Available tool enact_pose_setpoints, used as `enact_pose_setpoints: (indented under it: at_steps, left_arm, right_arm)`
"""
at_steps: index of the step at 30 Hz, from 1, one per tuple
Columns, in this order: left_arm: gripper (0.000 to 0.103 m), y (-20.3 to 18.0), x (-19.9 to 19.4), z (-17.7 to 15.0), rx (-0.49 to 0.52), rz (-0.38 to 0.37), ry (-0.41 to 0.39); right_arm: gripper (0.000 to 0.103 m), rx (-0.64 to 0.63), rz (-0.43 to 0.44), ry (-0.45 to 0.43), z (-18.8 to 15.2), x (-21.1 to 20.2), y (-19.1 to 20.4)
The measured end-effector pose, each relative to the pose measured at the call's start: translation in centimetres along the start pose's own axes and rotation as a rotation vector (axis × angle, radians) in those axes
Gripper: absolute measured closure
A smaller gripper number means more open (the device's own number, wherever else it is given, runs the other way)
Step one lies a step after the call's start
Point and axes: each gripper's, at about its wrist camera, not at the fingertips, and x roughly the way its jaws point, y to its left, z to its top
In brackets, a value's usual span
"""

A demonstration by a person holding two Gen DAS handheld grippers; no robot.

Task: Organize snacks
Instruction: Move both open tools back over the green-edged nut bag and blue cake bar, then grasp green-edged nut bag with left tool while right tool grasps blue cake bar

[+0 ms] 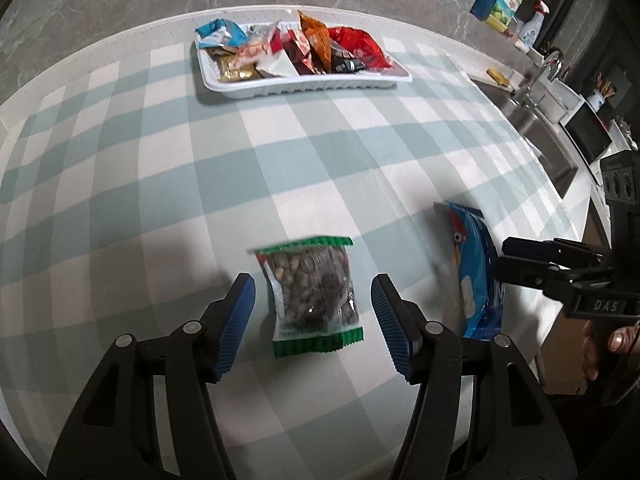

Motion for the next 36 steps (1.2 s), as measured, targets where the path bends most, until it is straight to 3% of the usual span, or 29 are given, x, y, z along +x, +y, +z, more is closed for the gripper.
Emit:
enact_pose_setpoints:
  at_steps: [16,30,36]
  left_arm:
    - [0.043,-1.2,3.1,-0.9,0.012,0.02,0.055]
    - [0.042,-1.5,3.9,-0.9,0.031,0.043,0.044]
    - [0.043,-1.8,4.0,-1.2,0.062,0.048,0.022]
  right_arm:
    - [0.041,-0.031,-0.042,0.061,-0.8,2.3,0.8]
    - [0.041,-0.094,-0.096,0.061,0.0,3.1,1.6]
    - [0.056,-0.132,-0.125,0.054,-0.1,3.1,1.7]
